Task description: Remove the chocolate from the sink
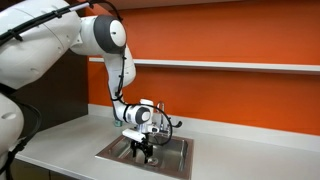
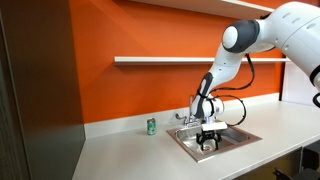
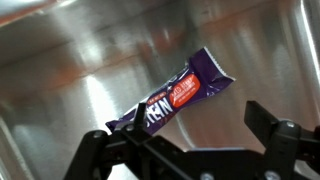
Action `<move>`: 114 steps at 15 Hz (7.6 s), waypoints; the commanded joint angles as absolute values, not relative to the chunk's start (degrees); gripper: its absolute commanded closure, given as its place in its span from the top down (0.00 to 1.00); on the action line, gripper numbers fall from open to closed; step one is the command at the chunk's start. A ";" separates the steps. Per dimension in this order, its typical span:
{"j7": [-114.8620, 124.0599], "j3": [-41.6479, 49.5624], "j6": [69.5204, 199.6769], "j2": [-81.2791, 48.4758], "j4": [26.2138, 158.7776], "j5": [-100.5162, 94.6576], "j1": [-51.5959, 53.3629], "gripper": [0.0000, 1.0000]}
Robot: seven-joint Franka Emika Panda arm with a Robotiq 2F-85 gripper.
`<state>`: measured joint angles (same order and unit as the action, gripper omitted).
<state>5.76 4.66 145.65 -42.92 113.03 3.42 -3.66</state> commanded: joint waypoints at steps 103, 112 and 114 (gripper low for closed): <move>31.38 11.00 138.80 -47.04 105.38 14.08 -1.79 0.07; 25.69 11.07 140.74 -41.53 108.39 10.54 -1.54 0.07; 20.71 9.73 141.41 -39.74 109.79 9.62 -2.49 0.07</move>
